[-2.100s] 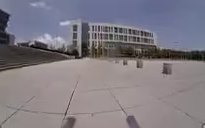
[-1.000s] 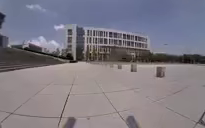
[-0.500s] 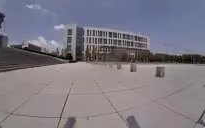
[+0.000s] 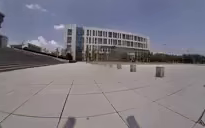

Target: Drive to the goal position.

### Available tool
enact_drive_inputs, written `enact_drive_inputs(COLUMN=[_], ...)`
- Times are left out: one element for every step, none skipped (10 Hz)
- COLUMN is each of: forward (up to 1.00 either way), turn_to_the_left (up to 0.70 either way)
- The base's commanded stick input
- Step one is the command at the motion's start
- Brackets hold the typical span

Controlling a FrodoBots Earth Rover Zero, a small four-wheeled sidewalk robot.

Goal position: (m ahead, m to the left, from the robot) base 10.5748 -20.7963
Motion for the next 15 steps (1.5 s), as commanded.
enact_drive_inputs(forward=[0.0,0.0,0.0,0.0,0.0,0.0,0.0,0.0,0.0,0.0,0.0,0.0,0.04,0.94,1.0], turn_to_the_left=[-0.45,-0.45,-0.45,-0.45,-0.45,-0.45,-0.45,-0.45,-0.45,-0.45,-0.45,-0.45,-0.44,-0.28,-0.27])
